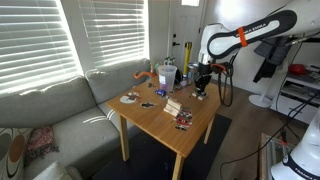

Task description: Slide the far right wooden block and move it to the middle of the table, slide the most forward wooden block and put it next to the other wooden block, put the toy car on top of both wooden blocks

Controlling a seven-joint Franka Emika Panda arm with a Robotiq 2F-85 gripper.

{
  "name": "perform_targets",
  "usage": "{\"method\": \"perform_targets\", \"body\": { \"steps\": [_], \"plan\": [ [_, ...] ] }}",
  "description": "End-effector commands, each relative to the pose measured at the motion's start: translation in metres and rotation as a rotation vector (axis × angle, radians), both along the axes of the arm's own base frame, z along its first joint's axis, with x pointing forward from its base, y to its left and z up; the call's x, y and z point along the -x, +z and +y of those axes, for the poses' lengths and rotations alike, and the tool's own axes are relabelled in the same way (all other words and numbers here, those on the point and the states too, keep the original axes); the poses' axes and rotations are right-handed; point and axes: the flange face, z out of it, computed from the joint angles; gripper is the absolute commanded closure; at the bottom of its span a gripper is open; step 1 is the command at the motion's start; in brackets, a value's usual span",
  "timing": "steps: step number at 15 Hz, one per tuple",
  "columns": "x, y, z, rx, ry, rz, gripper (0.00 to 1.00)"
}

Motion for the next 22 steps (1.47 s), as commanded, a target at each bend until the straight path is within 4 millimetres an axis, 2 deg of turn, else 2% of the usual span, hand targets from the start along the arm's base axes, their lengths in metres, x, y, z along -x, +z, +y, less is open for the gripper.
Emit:
{"method": "perform_targets", "body": {
  "steps": [1, 3, 4, 5, 11, 13, 16, 22],
  "plan": [
    [-0.005, 0.001, 0.0, -0.013, 0.026, 0.009, 0.93],
    [-0.005, -0.001, -0.001, -0.012, 0.029, 0.013, 0.93],
    [-0.005, 0.0, -0.001, -0.012, 0.027, 0.008, 0.46],
    [-0.004, 0.001, -0.001, -0.013, 0.031, 0.005, 0.45],
    [0.003, 0.013, -0.003, -0.001, 0.029, -0.021, 0.04],
    [0.007, 0.02, -0.005, 0.006, 0.018, -0.039, 0.0],
    [0.017, 0.037, -0.012, 0.01, -0.013, -0.07, 0.0],
    [0.044, 0.083, -0.025, 0.006, -0.057, -0.13, 0.0]
  ]
}}
